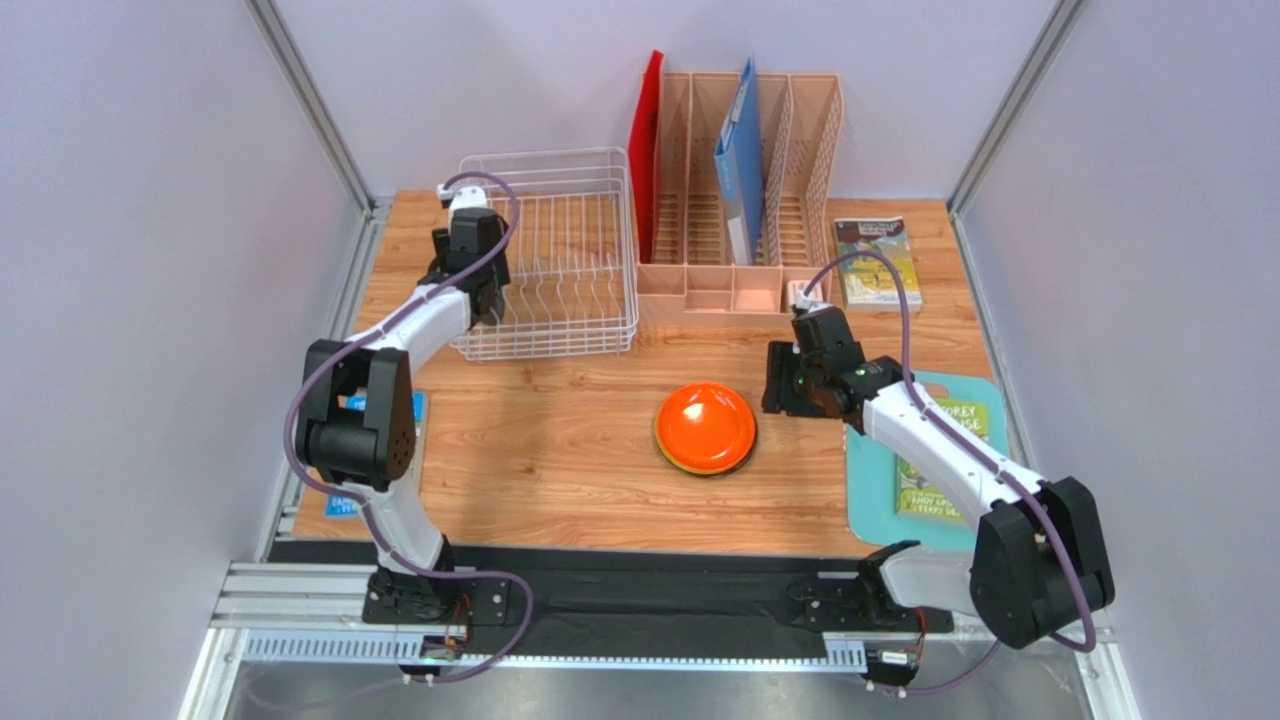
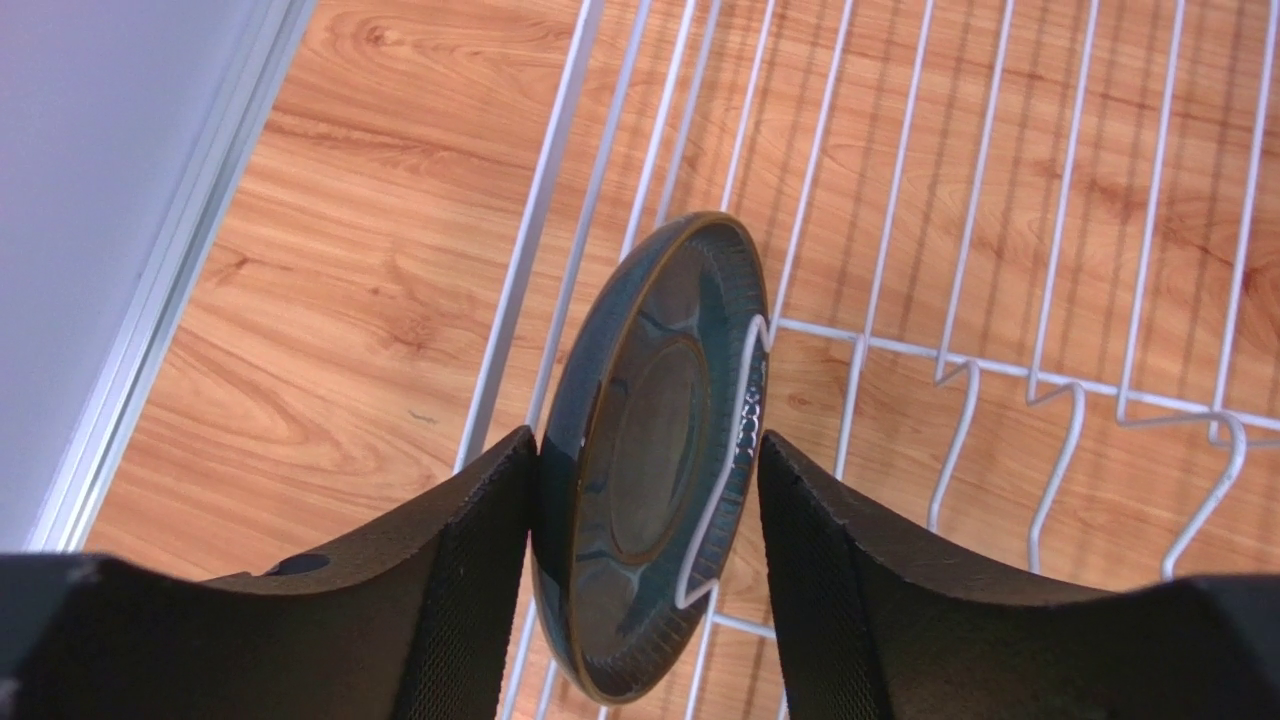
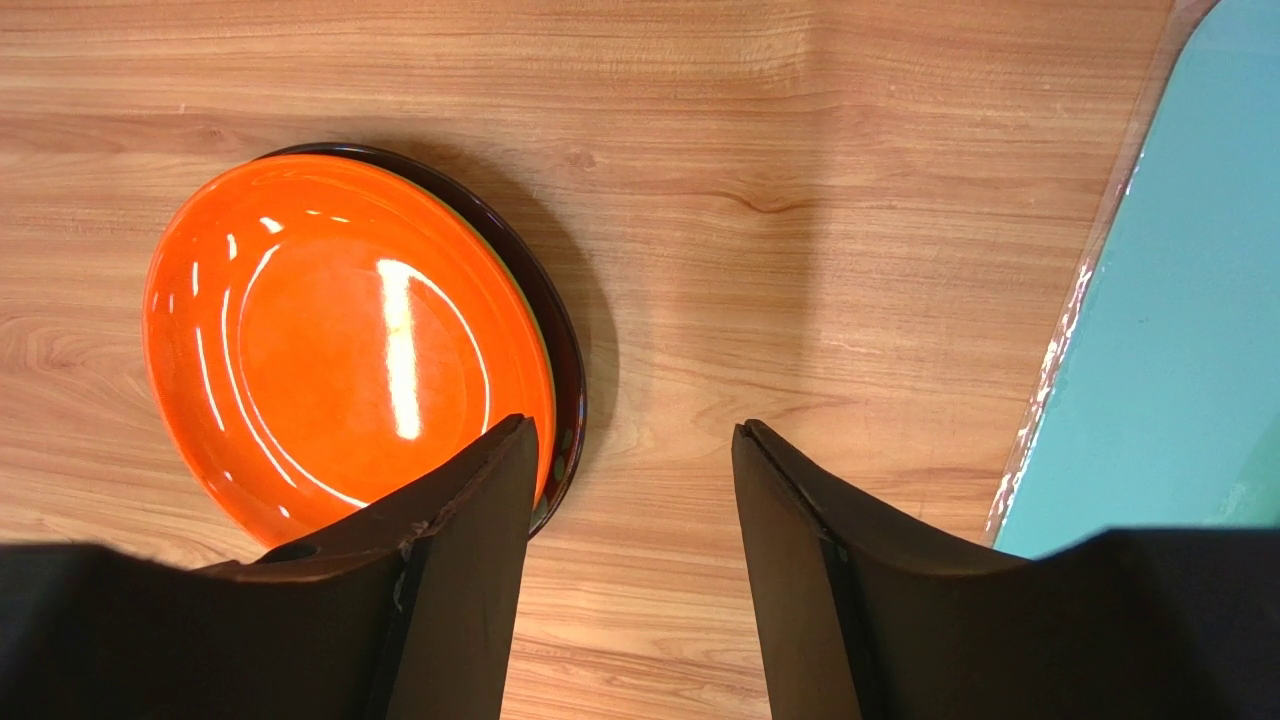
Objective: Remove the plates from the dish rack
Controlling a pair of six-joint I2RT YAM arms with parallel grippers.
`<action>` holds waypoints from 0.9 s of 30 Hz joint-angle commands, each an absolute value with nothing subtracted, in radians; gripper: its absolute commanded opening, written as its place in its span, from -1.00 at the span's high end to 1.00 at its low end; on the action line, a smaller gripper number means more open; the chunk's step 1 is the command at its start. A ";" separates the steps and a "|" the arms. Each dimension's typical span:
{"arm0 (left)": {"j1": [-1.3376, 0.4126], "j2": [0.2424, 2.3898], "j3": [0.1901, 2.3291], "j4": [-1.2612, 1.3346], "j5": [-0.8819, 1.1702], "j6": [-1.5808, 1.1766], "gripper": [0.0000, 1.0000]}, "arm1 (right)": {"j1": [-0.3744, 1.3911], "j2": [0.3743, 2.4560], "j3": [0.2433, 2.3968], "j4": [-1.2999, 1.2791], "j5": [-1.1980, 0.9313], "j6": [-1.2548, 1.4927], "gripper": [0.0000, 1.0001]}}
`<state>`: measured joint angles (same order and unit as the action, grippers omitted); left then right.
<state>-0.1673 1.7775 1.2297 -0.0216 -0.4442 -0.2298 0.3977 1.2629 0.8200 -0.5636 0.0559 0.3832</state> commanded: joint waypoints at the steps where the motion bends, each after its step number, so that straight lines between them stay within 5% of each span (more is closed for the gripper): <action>1: -0.160 1.783 1.227 0.035 -0.463 -0.250 -0.06 | 0.399 1.266 0.850 -0.532 0.072 0.361 -0.12; 6: -0.160 1.778 1.200 0.051 -0.468 -0.250 0.58 | 0.397 1.273 0.847 -0.534 0.071 0.359 -0.12; 11: -0.160 1.773 1.196 0.045 -0.465 -0.241 0.98 | 0.399 1.279 0.847 -0.531 0.063 0.364 -0.12; 27: -0.166 1.597 1.238 -0.035 -0.449 -0.078 1.00 | 0.399 1.276 0.830 -0.514 0.051 0.370 -0.12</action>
<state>-0.1581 1.7309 1.2022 -0.0395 -0.4423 -0.1425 0.3977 1.2800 0.8200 -0.5606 0.0544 0.3729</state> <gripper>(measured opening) 0.059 0.560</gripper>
